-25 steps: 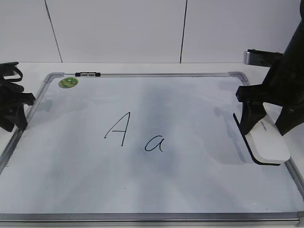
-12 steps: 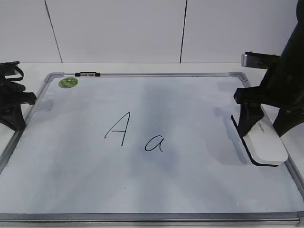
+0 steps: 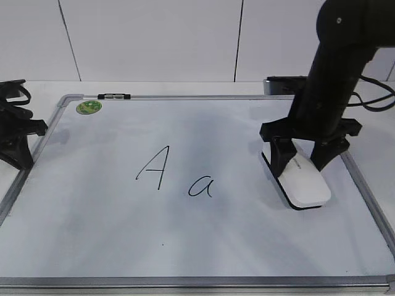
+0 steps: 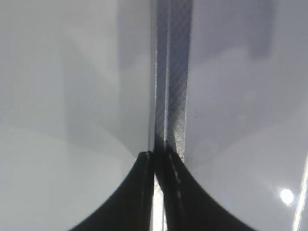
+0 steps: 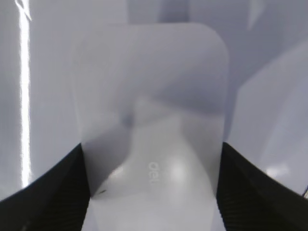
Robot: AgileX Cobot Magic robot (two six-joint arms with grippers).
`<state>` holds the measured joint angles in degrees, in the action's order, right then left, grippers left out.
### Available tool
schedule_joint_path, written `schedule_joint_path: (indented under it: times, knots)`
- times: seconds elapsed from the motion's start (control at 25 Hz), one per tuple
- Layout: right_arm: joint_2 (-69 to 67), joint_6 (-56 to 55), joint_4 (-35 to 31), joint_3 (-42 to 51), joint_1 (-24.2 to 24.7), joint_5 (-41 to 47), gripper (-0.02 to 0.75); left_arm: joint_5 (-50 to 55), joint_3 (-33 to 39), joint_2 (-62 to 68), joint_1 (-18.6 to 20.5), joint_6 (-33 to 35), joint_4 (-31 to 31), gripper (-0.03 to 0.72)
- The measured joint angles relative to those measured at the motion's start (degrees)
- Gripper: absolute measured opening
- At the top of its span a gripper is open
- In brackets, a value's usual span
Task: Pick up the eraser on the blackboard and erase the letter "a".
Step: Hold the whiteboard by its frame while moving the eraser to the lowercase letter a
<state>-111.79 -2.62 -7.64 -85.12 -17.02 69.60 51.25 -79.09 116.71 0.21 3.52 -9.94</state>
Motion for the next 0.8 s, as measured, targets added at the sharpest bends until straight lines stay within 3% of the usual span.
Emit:
schedule_joint_path:
  times: [0.32, 0.8]
  knots:
    - [-2.8, -1.2, 2.1, -8.8, -5.5, 0.0, 0.556, 0.0, 0.0, 0.0, 0.0, 0.0, -0.1, 0.013]
    - [-6.4, -1.2, 2.3, -9.5, -10.7, 0.0, 0.556, 0.0, 0.0, 0.0, 0.0, 0.0, -0.5, 0.013]
